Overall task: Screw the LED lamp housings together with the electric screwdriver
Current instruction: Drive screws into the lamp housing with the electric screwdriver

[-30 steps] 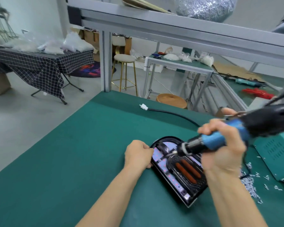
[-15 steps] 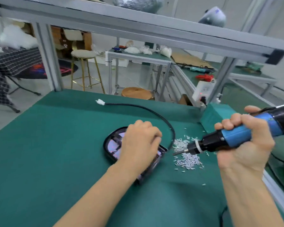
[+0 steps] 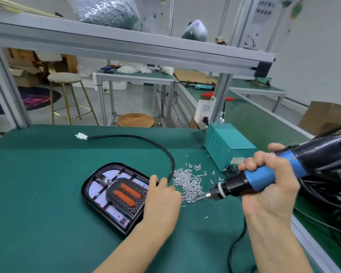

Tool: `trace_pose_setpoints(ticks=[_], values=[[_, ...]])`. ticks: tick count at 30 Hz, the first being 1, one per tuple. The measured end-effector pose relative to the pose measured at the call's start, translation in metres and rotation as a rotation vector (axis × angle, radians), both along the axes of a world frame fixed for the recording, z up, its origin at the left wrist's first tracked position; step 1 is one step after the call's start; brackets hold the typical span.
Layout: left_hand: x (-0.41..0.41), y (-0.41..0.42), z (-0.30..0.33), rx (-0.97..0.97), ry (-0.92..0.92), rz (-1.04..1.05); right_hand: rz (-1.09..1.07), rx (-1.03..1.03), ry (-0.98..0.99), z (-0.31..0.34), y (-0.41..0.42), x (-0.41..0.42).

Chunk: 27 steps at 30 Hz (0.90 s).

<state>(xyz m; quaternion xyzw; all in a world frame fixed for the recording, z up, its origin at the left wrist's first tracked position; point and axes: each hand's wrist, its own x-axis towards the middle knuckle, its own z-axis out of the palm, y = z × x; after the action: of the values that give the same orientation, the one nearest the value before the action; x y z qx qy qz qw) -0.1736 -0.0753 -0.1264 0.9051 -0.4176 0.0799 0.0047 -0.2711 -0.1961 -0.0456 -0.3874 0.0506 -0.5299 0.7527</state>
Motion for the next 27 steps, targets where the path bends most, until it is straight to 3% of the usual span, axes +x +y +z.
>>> trace_pose_setpoints(ticks=[6,8,10,14,18,27], values=[[-0.001,-0.001,-0.005,-0.005,-0.01,-0.021,-0.002,0.018,-0.001,-0.005,0.0,-0.005],[-0.004,0.003,-0.002,-0.122,-0.034,-0.073,0.007,0.026,-0.016,-0.004,0.001,-0.006],[-0.007,0.012,0.005,-0.382,0.084,-0.1,0.009,0.023,-0.035,-0.001,0.003,-0.007],[-0.011,0.038,0.019,-0.771,0.606,-0.09,0.032,0.046,-0.078,0.007,0.009,-0.008],[-0.012,0.059,0.029,-0.933,0.949,-0.117,0.068,0.066,-0.1,0.012,0.022,-0.003],[-0.008,0.096,0.027,-0.967,1.023,-0.078,0.204,0.078,-0.081,0.015,0.054,0.011]])
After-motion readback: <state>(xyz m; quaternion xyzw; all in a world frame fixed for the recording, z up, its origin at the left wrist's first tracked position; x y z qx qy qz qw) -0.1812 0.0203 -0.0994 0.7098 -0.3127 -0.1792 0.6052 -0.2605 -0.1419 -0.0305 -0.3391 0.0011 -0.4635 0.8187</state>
